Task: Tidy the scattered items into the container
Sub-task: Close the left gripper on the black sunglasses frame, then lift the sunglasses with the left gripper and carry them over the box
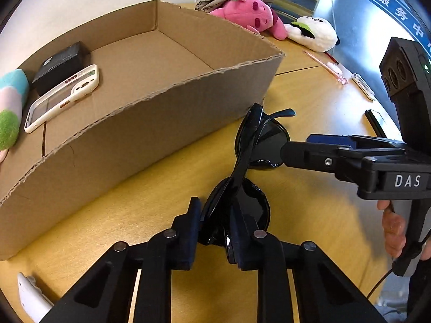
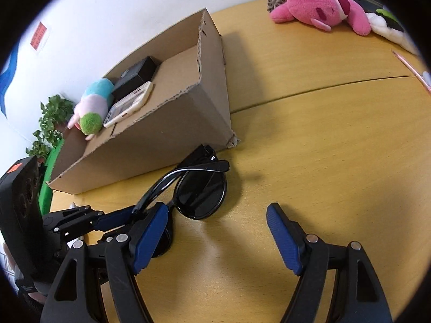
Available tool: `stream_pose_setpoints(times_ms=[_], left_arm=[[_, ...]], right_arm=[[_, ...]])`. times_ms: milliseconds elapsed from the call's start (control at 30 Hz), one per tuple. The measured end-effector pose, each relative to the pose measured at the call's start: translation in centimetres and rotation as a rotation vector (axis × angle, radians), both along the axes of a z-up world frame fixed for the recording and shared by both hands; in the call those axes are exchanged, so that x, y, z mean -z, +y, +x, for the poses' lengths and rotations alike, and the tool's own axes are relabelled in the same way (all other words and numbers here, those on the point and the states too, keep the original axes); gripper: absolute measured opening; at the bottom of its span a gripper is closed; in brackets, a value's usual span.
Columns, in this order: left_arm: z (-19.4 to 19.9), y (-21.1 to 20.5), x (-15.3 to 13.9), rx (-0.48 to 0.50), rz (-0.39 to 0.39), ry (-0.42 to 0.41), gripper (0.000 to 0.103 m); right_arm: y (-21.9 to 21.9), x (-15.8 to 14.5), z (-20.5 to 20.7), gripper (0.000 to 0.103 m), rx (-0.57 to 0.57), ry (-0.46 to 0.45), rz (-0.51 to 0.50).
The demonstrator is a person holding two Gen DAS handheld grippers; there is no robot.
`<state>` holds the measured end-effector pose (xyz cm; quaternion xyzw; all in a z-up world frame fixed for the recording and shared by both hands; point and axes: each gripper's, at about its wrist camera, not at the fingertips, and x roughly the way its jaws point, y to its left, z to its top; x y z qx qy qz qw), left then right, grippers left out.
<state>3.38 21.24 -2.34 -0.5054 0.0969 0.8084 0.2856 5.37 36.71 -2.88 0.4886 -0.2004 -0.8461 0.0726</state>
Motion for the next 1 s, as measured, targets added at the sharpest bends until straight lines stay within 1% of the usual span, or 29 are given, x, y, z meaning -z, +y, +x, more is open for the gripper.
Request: stream_pose_setpoints(times_ms=[67, 133, 333, 467, 533, 600, 700, 733, 767, 800, 833, 900, 1000], left_arm=[[0.0, -0.3, -0.1, -0.010, 0.017, -0.010, 0.018], [0.1, -0.9, -0.3, -0.018, 0.055, -0.029, 0.016], [1.8, -2.4, -1.6, -0.024, 0.140, -0.040, 0.011], [3.2, -2.5, -2.4, -0.013, 0.155, -0.012, 0.008], [3.9, -2.5, -2.6, -0.003, 0.159, -0.005, 0.007], [4.1, -2.4, -2.6, 0.003, 0.159, -0.003, 0.007], [4.5, -2.5, -2.5, 0.003, 0.161, 0.001, 0.006], [4.7, -2.5, -2.5, 0.003, 0.159, 0.005, 0.006], [4.8, -2.5, -2.5, 0.004, 0.159, 0.007, 0.005], [5.0, -2.6, -2.5, 0.008, 0.159, 0.010, 0.005], [5.1, -2.7, -2.5, 0.011, 0.159, 0.013, 0.005], [5.3, -3.0, -2.4, 0.011, 0.171, 0.011, 0.005], [5.6, -3.5, -2.8, 0.015, 0.202, 0.022, 0.005]], right_arm=[[0.1, 0.0, 0.2, 0.076, -0.001, -0.001, -0.014], [-0.1, 0.0, 0.4, 0.076, -0.017, -0.002, -0.042], [-1.6, 0.6, 0.8, 0.076, -0.077, -0.016, -0.227], [-3.1, 1.7, 0.2, 0.076, -0.103, -0.044, -0.426], [-4.0, 2.1, -0.2, 0.076, -0.116, -0.049, -0.477], [-4.9, 2.2, -0.7, 0.076, -0.128, -0.053, -0.488], [-6.5, 1.7, -1.1, 0.074, -0.151, -0.053, -0.438], [-7.0, 1.6, -1.2, 0.063, -0.160, -0.056, -0.408], [-7.2, 1.7, -1.2, 0.047, -0.167, -0.062, -0.390], [-7.5, 1.8, -1.2, 0.040, -0.169, -0.067, -0.365], [-7.5, 1.9, -1.1, 0.037, -0.166, -0.063, -0.358], [-7.6, 1.8, -0.9, 0.035, -0.162, -0.057, -0.352], [-7.7, 0.6, -0.5, 0.032, -0.160, -0.027, -0.312]])
